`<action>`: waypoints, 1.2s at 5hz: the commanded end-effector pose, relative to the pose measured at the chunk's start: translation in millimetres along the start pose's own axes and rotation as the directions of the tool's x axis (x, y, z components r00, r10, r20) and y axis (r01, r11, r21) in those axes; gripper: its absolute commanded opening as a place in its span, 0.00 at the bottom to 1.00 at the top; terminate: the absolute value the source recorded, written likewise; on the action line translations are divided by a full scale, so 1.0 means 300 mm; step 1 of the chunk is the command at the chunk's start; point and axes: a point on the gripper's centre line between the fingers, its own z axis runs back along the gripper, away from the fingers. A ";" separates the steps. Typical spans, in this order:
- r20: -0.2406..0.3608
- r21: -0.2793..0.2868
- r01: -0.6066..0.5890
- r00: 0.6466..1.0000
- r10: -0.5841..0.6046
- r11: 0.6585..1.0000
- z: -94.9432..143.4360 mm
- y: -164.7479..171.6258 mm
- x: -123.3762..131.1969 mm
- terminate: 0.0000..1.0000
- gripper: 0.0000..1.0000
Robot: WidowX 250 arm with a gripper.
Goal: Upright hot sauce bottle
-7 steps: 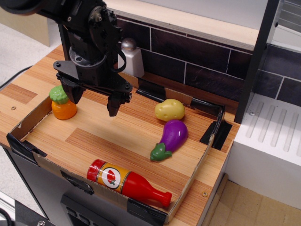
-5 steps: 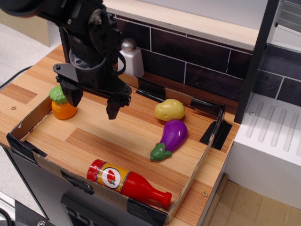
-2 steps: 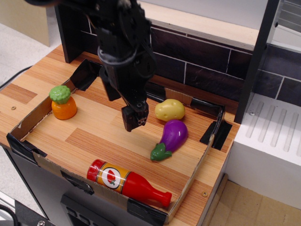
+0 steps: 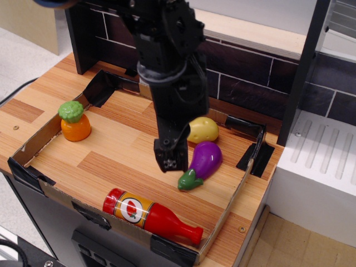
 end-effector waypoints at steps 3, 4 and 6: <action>-0.018 -0.047 0.309 0.951 -0.310 0.950 -0.084 -0.154 0.024 0.00 1.00; -0.036 -0.049 0.311 0.949 -0.313 0.949 -0.104 -0.145 0.028 0.00 1.00; -0.083 -0.052 0.338 0.936 -0.341 0.940 -0.155 -0.149 0.040 0.00 1.00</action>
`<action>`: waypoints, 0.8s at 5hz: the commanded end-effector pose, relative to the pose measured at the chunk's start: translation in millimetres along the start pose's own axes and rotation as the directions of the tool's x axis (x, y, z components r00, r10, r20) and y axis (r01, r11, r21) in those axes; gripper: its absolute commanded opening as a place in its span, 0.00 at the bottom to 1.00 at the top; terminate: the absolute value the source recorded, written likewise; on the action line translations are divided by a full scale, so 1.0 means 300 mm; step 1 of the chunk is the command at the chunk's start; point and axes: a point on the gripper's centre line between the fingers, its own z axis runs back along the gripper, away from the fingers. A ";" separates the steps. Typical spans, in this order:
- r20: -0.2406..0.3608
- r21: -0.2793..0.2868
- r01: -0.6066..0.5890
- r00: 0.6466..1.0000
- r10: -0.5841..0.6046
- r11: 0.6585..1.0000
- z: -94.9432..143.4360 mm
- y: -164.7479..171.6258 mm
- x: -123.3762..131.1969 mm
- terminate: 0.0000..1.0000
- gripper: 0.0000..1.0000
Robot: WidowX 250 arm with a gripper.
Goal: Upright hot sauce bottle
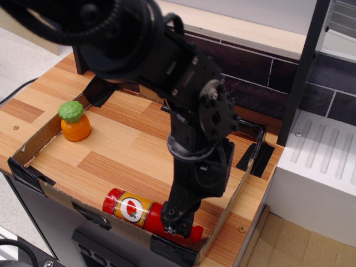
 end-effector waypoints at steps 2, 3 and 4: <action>0.003 0.016 0.038 0.999 -0.038 0.999 -0.002 -0.008 -0.001 0.00 1.00; -0.010 0.025 0.050 0.999 -0.049 0.998 -0.016 -0.013 0.001 0.00 1.00; -0.023 0.033 0.052 0.998 -0.051 0.998 -0.030 -0.012 -0.004 0.00 0.00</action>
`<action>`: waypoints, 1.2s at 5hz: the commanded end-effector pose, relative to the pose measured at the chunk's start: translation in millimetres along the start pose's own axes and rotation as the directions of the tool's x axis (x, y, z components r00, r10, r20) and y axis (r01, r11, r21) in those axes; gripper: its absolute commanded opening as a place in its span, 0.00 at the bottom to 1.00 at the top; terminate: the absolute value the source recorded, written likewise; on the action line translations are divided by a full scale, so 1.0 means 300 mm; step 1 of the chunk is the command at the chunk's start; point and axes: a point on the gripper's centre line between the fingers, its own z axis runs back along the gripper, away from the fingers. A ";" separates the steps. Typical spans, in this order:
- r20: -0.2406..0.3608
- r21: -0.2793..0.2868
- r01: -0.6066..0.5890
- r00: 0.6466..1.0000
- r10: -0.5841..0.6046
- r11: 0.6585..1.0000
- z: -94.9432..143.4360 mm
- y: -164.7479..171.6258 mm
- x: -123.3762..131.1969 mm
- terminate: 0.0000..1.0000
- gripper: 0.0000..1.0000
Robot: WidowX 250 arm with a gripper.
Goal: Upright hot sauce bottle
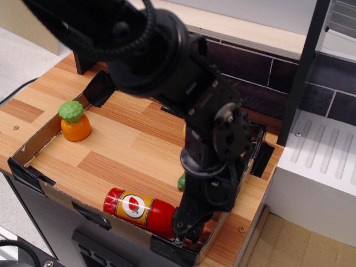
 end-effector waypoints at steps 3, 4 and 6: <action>0.151 0.055 -0.023 0.988 0.015 0.998 0.047 0.007 -0.083 0.00 0.00; 0.339 0.006 -0.050 0.940 0.045 0.999 0.117 0.039 -0.124 0.00 0.00; 0.608 -0.051 -0.150 0.780 0.150 0.987 0.198 0.069 -0.183 0.00 0.00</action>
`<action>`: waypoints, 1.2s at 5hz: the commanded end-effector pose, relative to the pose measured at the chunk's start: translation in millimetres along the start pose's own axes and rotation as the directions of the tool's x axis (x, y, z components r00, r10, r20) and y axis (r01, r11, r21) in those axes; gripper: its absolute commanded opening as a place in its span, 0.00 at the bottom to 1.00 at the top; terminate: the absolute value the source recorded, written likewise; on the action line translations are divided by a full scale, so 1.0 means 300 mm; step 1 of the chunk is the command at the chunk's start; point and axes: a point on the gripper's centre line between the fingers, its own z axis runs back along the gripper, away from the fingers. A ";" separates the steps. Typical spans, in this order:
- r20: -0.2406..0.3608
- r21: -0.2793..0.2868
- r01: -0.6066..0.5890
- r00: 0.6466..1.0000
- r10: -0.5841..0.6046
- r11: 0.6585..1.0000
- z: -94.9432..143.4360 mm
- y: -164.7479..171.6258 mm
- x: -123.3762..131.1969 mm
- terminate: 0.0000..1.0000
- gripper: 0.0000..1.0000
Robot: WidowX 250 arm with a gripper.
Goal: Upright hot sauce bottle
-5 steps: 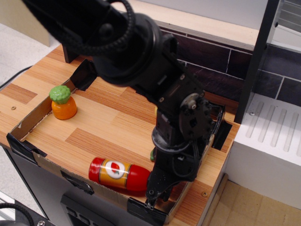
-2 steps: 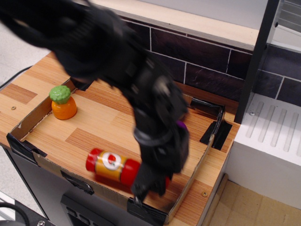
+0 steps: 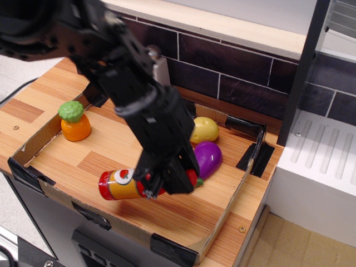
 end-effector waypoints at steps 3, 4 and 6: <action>0.507 0.013 0.164 0.849 -0.148 0.986 0.132 0.031 0.018 0.00 0.00; 0.602 -0.044 0.198 0.787 -0.132 0.979 0.129 0.023 0.031 0.00 0.00; 0.718 -0.102 0.278 0.685 -0.123 0.955 0.082 0.020 0.047 0.00 0.00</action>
